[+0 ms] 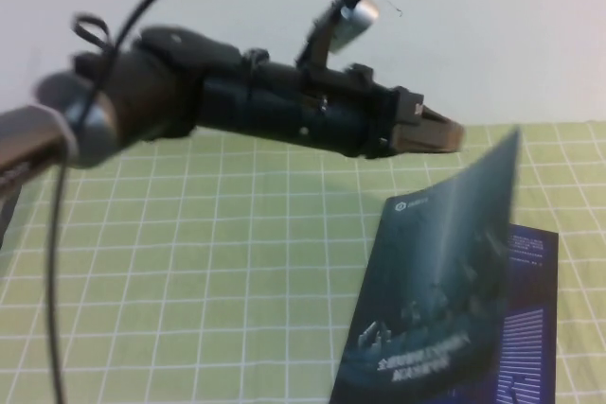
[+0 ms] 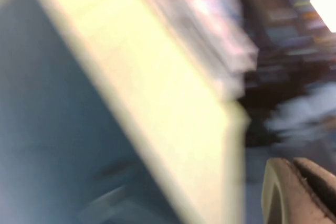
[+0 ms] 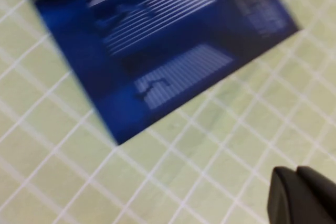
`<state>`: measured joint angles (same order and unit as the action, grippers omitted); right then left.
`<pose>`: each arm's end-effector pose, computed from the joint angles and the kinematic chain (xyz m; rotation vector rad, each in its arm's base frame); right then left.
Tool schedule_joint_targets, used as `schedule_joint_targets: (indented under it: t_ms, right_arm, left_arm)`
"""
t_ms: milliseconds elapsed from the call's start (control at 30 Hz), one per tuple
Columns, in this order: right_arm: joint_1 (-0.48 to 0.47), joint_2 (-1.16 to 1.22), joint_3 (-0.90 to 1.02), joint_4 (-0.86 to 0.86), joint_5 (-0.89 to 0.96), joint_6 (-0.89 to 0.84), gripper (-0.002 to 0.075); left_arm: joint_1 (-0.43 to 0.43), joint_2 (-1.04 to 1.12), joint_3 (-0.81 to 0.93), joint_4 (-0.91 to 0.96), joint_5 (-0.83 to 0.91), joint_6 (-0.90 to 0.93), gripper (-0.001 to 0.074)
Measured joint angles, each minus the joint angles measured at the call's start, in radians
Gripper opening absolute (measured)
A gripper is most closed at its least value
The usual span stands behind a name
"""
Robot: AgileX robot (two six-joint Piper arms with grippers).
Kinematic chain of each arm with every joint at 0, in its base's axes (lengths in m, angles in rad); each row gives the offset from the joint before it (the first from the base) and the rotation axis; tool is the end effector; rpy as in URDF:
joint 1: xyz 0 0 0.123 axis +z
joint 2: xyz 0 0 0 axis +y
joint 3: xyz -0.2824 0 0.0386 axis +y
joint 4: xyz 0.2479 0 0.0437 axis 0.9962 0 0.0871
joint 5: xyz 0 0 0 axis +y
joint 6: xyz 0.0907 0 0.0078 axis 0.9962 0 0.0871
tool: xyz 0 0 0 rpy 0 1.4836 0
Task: Close book
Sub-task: 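Close the open booklet and leave it lying on the table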
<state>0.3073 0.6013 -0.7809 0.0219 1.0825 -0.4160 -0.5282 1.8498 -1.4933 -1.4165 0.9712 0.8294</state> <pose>0.0827 0.0281 0.3355 -0.8414 2.2331 -0.0235 0.3156 -0.2702 0.3135 0.7146 2.0970 -1.5684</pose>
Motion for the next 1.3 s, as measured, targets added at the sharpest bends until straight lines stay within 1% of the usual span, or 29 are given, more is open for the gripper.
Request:
schedule_joint_targets:
  t_ms: [67, 133, 167, 267, 400, 467, 567, 667, 800, 900, 1100, 1300]
  right_arm:
    - [0.0, -0.061, 0.042, -0.044, -0.045, 0.055, -0.0003]
    - [-0.001, -0.129, 0.104, -0.076, -0.108, 0.109, -0.0003]
    - [-0.001, -0.163, 0.142, -0.078, -0.144, 0.128, -0.0003]
    - [-0.001, -0.247, 0.267, -0.057, -0.262, 0.17, -0.0003]
    - [-0.001, -0.323, 0.435, 0.002, -0.421, 0.186, -0.0003]
    - [-0.001, -0.337, 0.474, 0.008, -0.469, 0.186, -0.0003]
    - [-0.001, -0.344, 0.483, 0.022, -0.487, 0.187, -0.0003]
    - [-0.001, -0.344, 0.485, 0.061, -0.483, 0.188, -0.0003]
    - [-0.001, -0.344, 0.49, 0.075, -0.481, 0.188, -0.0003]
    - [-0.001, -0.344, 0.49, 0.08, -0.481, 0.188, -0.0003]
    - [-0.001, -0.344, 0.49, 0.081, -0.481, 0.188, -0.0003]
    - [-0.001, -0.344, 0.49, 0.081, -0.481, 0.188, -0.0003]
  left_arm:
    - [0.0, -0.089, 0.0, 0.231, -0.106, -0.08, -0.0004]
    - [0.0, -0.167, 0.0, 0.416, -0.162, -0.166, -0.0004]
    - [-0.002, -0.215, 0.0, 0.545, -0.181, -0.224, -0.0004]
    - [-0.006, -0.318, 0.005, 0.814, -0.198, -0.35, -0.0004]
    - [-0.007, -0.462, 0.079, 1.098, -0.242, -0.501, -0.0004]
    - [-0.007, -0.538, 0.145, 1.221, -0.272, -0.566, -0.0004]
    - [-0.007, -0.63, 0.255, 1.332, -0.318, -0.621, -0.0004]
    - [-0.007, -0.728, 0.39, 1.409, -0.402, -0.654, -0.0004]
    - [-0.007, -0.828, 0.553, 1.469, -0.541, -0.665, -0.0004]
    - [-0.007, -0.87, 0.641, 1.497, -0.571, -0.665, -0.0004]
    - [-0.008, -0.892, 0.735, 1.5, -0.574, -0.667, -0.0004]
    - [-0.008, -0.876, 0.776, 1.5, -0.558, -0.67, -0.0004]
